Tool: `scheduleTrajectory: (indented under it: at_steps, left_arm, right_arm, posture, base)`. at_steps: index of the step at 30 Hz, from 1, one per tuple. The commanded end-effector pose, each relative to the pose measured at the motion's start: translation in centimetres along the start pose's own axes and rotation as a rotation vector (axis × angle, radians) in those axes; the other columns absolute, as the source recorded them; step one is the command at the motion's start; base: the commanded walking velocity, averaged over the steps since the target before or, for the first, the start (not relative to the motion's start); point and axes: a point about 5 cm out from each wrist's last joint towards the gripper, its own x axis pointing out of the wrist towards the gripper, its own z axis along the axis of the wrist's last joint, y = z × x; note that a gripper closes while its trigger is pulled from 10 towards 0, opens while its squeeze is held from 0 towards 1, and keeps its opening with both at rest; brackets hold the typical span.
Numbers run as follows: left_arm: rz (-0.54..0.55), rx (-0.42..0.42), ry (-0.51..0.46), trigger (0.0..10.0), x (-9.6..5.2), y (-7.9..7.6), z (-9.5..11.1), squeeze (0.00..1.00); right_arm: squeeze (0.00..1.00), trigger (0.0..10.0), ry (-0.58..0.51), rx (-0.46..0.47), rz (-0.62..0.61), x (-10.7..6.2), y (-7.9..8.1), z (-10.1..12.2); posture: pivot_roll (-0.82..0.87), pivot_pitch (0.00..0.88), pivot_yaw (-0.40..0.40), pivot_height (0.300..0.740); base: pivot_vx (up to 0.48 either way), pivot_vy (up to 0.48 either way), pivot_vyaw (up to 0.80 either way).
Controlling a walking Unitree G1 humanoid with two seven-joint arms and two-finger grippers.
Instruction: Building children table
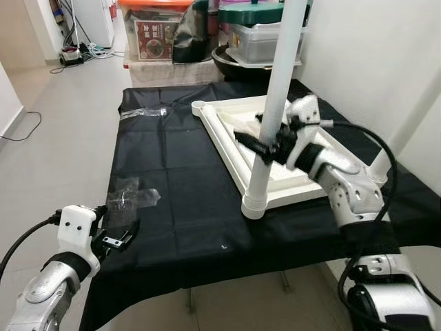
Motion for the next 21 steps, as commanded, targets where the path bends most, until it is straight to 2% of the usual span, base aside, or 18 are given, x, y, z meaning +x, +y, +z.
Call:
scheduleTrajectory:
  at_steps: [1, 3, 6, 9, 10, 11, 12, 14, 15, 17, 21]
  left_arm:
    - [-0.005, -0.009, 0.009, 10.0, 0.1, -0.2, -0.4, 0.0]
    - [-0.005, -0.009, 0.009, 10.0, 0.1, -0.2, -0.4, 0.0]
    - [-0.002, -0.011, 0.005, 10.0, 0.0, -0.2, -0.4, 0.0]
    - [-0.002, -0.012, 0.003, 10.0, 0.0, -0.2, -0.3, 0.0]
    - [-0.003, -0.013, 0.0, 10.0, -0.1, -0.2, -0.3, 0.0]
    - [-0.003, -0.013, 0.0, 10.0, -0.1, -0.2, -0.3, 0.0]
    - [-0.003, -0.014, -0.001, 10.0, -0.1, -0.3, -0.2, 0.0]
    - [-0.003, -0.014, -0.001, 10.0, -0.1, -0.3, -0.2, 0.0]
    - [-0.003, -0.014, -0.002, 10.0, -0.1, -0.3, -0.2, 0.0]
    - [-0.004, -0.014, -0.002, 10.0, -0.2, -0.3, -0.2, 0.0]
    - [-0.007, -0.014, -0.002, 10.0, -0.2, -0.4, -0.1, 0.0]
  right_arm:
    - [0.0, 10.0, 0.044, 0.002, 0.143, 1.5, 1.4, -1.1]
    - [0.0, 10.0, 0.044, 0.002, 0.143, 1.5, 1.4, -1.1]
    - [0.0, 10.0, 0.066, 0.031, 0.225, 2.6, 1.7, -1.7]
    - [0.0, 10.0, 0.057, 0.043, 0.249, 2.8, 1.8, -1.7]
    - [0.0, 9.2, 0.041, 0.049, 0.278, 3.1, 2.0, -1.5]
    - [0.0, 9.2, 0.041, 0.049, 0.278, 3.1, 2.0, -1.5]
    - [0.0, 3.8, 0.017, 0.056, 0.303, 3.4, 2.2, -1.3]
    - [0.0, 3.8, 0.017, 0.056, 0.303, 3.4, 2.2, -1.3]
    - [0.0, 0.2, -0.004, 0.058, 0.332, 3.6, 2.5, -1.1]
    - [0.0, 0.0, -0.023, 0.064, 0.339, 3.8, 2.7, -1.1]
    - [0.0, 0.0, -0.024, 0.062, 0.252, 4.3, 2.5, -1.4]
  posture:
    - [0.1, 0.0, -0.099, 0.74]
    - [0.1, 0.0, -0.099, 0.74]
    - [0.11, 0.0, -0.108, 0.74]
    - [0.12, 0.0, -0.117, 0.74]
    - [0.12, 0.0, -0.119, 0.74]
    - [0.12, 0.0, -0.119, 0.74]
    - [0.12, 0.0, -0.12, 0.74]
    - [0.12, 0.0, -0.12, 0.74]
    - [0.13, 0.0, -0.119, 0.74]
    - [0.13, 0.0, -0.12, 0.74]
    - [0.12, 0.0, -0.121, 0.74]
  base:
    - [0.0, 0.0, 0.0]
    - [0.0, 0.0, 0.0]
    - [0.0, 0.0, 0.0]
    - [0.0, 0.0, 0.0]
    - [0.0, 0.0, 0.0]
    - [0.0, 0.0, 0.0]
    - [0.0, 0.0, 0.0]
    - [0.0, 0.0, 0.0]
    - [0.0, 0.0, 0.0]
    - [0.0, 0.0, 0.0]
    - [0.0, 0.0, 0.0]
